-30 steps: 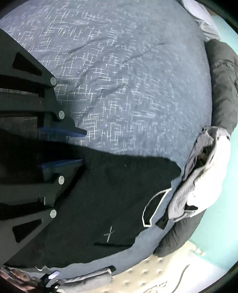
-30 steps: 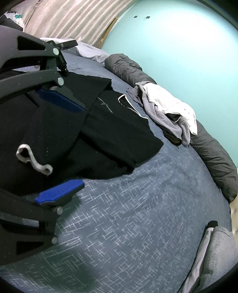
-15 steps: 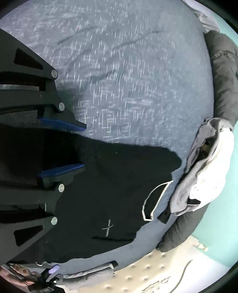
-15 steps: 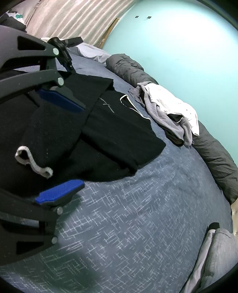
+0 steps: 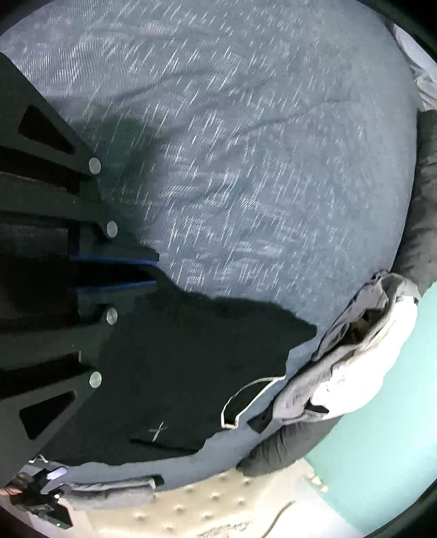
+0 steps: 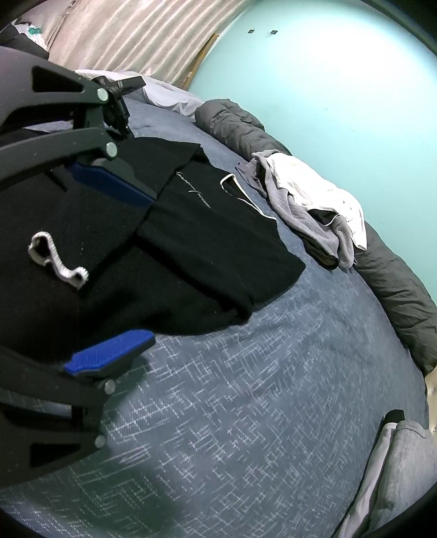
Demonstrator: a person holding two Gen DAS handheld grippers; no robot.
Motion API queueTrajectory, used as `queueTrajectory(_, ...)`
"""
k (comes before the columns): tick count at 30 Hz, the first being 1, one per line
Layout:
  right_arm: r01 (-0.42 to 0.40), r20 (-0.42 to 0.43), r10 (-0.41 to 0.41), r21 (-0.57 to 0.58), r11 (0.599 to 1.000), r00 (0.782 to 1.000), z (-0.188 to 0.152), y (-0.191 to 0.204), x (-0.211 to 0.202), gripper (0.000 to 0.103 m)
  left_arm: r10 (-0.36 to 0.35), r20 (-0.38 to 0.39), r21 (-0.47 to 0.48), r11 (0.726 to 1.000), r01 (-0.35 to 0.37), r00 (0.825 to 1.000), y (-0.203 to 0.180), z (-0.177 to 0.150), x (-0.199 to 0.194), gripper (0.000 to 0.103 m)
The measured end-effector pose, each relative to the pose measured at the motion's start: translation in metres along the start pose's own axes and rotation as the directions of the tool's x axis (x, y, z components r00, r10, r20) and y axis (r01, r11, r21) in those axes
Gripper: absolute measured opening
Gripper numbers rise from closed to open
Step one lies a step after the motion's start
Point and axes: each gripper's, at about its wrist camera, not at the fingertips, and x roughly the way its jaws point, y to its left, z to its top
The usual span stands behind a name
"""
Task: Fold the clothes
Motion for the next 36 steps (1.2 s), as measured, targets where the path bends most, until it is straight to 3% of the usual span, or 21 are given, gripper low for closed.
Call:
queueTrajectory(3, 0.002, 0.0, -0.002, 0.005, 1.0, 1.0, 0.0, -0.002, 0.0, 0.077, 0.034, 0.032, 0.038, 0.999, -0.035, 0.999, -0.007, 0.012, -0.012, 0.029)
queueTrajectory(4, 0.002, -0.001, -0.002, 0.005, 1.0, 1.0, 0.0, -0.002, 0.001, 0.077, 0.037, 0.044, 0.063, 0.997, -0.039, 0.998, -0.012, 0.017, -0.016, 0.045)
queueTrajectory(5, 0.001, -0.002, -0.001, 0.003, 1.0, 1.0, 0.0, -0.001, 0.001, 0.077, 0.029, 0.041, 0.081, 0.996, -0.032, 0.999, -0.018, 0.024, -0.013, 0.054)
queueTrajectory(15, 0.027, 0.014, -0.026, -0.062, 0.998, 1.0, 0.007, 0.004, 0.004, 0.077, -0.008, 0.038, 0.208, 0.978, 0.0, 0.999, -0.068, 0.102, 0.036, 0.054)
queueTrajectory(21, 0.037, 0.0, -0.037, -0.063, 0.997, 0.999, 0.011, 0.0, 0.013, 0.077, -0.005, 0.017, 0.23, 0.973, 0.001, 1.0, -0.075, 0.124, 0.068, 0.054)
queueTrajectory(22, 0.036, 0.001, -0.037, -0.065, 0.997, 0.999, 0.011, 0.001, 0.014, 0.077, -0.006, 0.011, 0.231, 0.973, 0.004, 1.0, -0.074, 0.126, 0.072, 0.047)
queueTrajectory(23, 0.036, 0.001, -0.036, -0.067, 0.997, 0.999, 0.012, 0.001, 0.014, 0.077, -0.003, 0.007, 0.228, 0.974, 0.001, 1.0, -0.072, 0.127, 0.076, 0.028)
queueTrajectory(26, 0.033, 0.002, -0.033, -0.071, 0.997, 0.999, 0.011, 0.003, 0.017, 0.077, -0.013, 0.008, 0.199, 0.98, 0.011, 1.0, -0.063, 0.129, 0.08, 0.006)
queueTrajectory(31, 0.032, -0.013, -0.033, -0.093, 0.995, 0.999, 0.008, 0.009, 0.022, 0.077, 0.035, 0.039, 0.199, 0.979, -0.043, 0.999, -0.054, 0.132, 0.081, 0.005)
queueTrajectory(34, 0.035, -0.014, -0.036, -0.102, 0.994, 0.999, 0.007, 0.011, 0.021, 0.077, 0.033, 0.025, 0.113, 0.993, -0.036, 0.999, -0.036, 0.135, 0.091, 0.005)
queueTrajectory(36, 0.038, -0.012, -0.039, -0.103, 0.994, 0.999, 0.007, 0.012, 0.021, 0.077, 0.053, 0.012, 0.126, 0.991, -0.054, 0.999, -0.035, 0.135, 0.097, 0.005)
